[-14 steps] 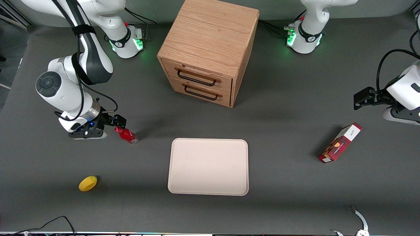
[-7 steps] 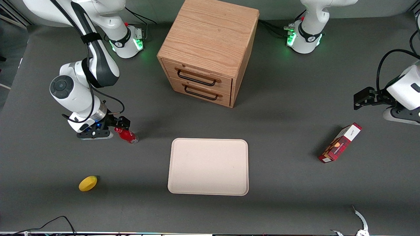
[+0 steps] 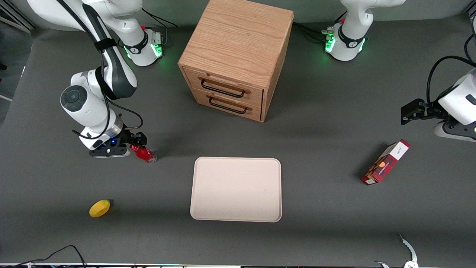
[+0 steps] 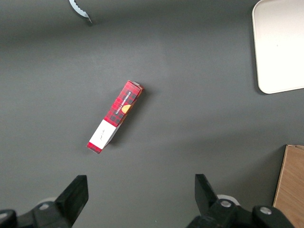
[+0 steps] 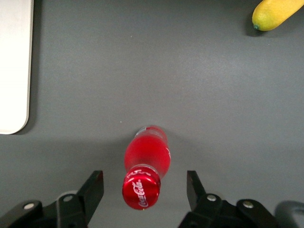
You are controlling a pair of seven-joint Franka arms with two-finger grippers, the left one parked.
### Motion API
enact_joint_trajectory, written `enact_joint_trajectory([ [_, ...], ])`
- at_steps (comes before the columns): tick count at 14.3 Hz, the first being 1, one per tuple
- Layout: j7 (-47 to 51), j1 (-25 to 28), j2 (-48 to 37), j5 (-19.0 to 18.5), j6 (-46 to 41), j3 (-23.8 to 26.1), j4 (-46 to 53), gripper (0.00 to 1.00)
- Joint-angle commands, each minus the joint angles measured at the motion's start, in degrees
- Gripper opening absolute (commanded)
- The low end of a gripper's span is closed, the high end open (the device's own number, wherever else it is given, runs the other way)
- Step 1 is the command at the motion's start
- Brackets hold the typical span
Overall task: Place coke bottle on tray
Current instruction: 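Close the right gripper on the bottle's cap end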
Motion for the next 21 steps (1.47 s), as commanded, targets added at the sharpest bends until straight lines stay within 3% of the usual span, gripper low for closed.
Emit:
enact_joint_trajectory([
  [1,-0.95,-0.14,-0.40,-0.97,1.19,0.04,-0.77,0.55],
  [5,-0.86,-0.14,-0.40,-0.96,1.10,0.04,-0.68,0.00],
  [11,-0.77,0.03,-1.27,-0.88,0.14,0.04,1.15,0.00],
  [21,-1.03,0.39,-1.37,-0.09,-41.57,0.13,35.40,0.00],
])
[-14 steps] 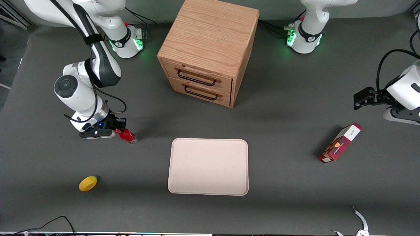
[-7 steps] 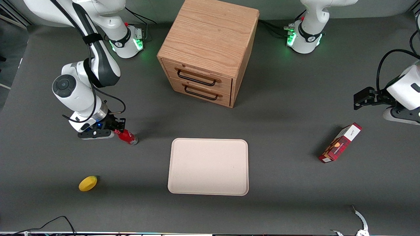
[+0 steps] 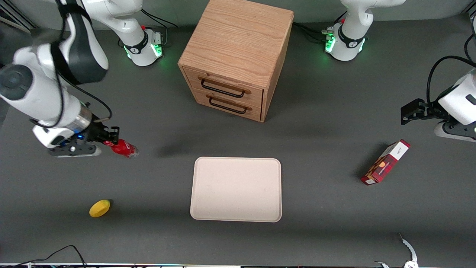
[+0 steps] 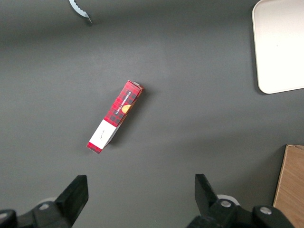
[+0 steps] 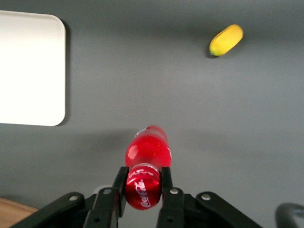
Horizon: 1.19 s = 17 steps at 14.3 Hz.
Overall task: Place coke bottle on tray
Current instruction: 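Lift the bottle and pull it back toward the right arm base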
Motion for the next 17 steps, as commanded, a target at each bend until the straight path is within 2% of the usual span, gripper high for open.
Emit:
enact_joint_trajectory([
  [1,-0.92,0.42,0.88,0.15,-10.90,0.05,11.69,0.00],
  [3,-0.92,0.51,1.14,0.33,-15.15,0.05,16.19,0.00],
  [8,-0.04,1.12,2.54,1.91,-15.69,0.23,18.58,0.00],
  [13,8.91,10.25,9.83,2.26,-15.69,0.41,27.18,0.00],
  [17,13.40,14.39,17.47,2.70,-14.73,0.32,35.78,0.00],
])
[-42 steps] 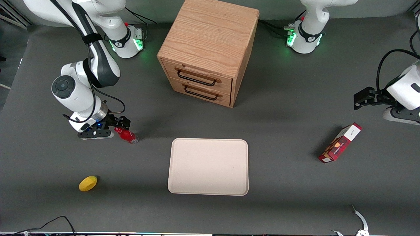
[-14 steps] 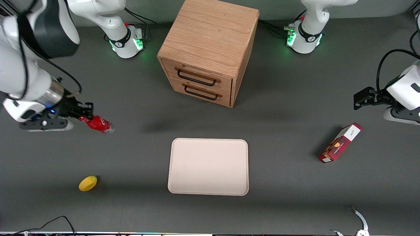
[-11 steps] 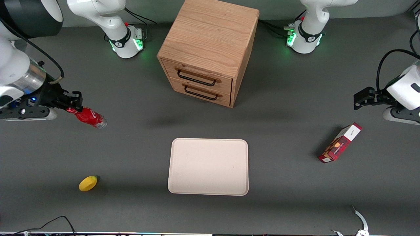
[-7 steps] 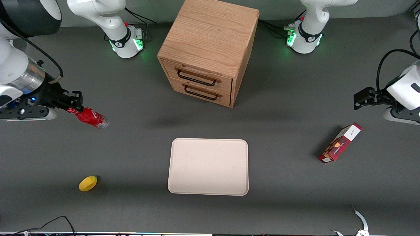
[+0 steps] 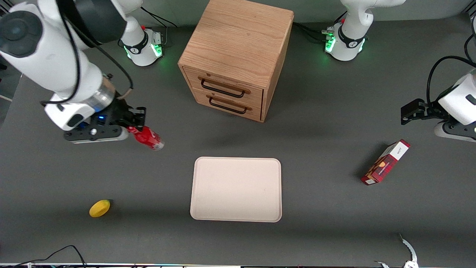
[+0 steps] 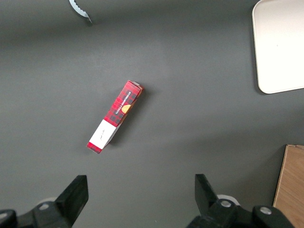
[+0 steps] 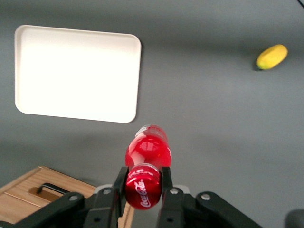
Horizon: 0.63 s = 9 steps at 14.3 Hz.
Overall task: Place coke bottle on tray
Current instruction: 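Carry the held bottle over the cream tray and lower it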
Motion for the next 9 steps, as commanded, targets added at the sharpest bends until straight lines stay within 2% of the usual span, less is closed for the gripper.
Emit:
enact_joint_trajectory([
  [1,3.54,2.84,7.97,0.89,-0.80,-0.79,11.24,0.00],
  [3,4.69,4.51,11.75,0.89,0.07,-1.15,15.30,0.00],
  [9,3.64,4.43,17.03,0.98,10.87,-1.06,15.66,0.00],
])
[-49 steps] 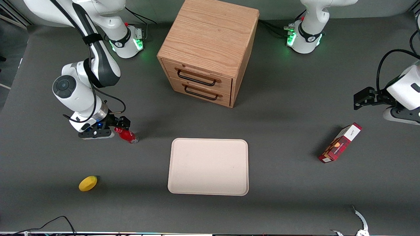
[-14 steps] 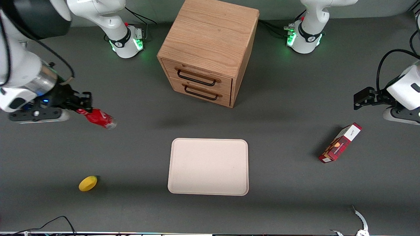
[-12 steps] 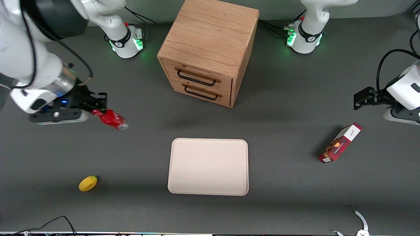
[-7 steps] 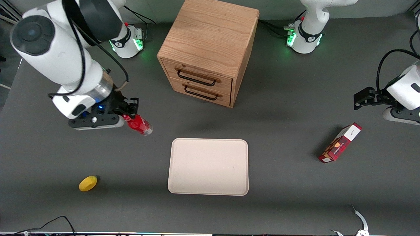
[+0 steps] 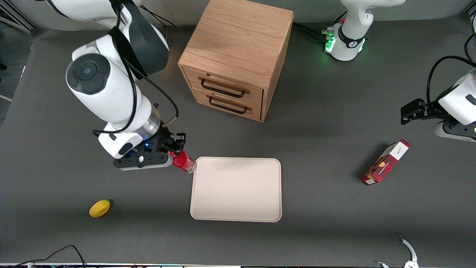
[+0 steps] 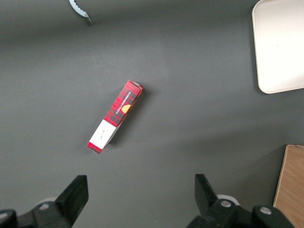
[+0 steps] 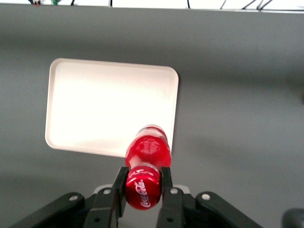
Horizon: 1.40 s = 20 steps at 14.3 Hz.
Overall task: Place coke bottle on tray
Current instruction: 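Carry the held bottle over the cream tray and lower it, then open the right gripper to release the bottle on the tray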
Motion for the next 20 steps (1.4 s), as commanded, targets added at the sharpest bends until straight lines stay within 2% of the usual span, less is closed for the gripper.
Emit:
enact_joint_trajectory([
  [1,0.22,0.37,3.37,0.88,3.95,-0.72,3.51,0.00],
  [13,-3.82,-0.42,11.19,0.17,17.84,-1.16,3.42,0.00],
  [20,-5.66,-1.30,15.32,-1.06,18.99,-1.07,0.53,0.00],
])
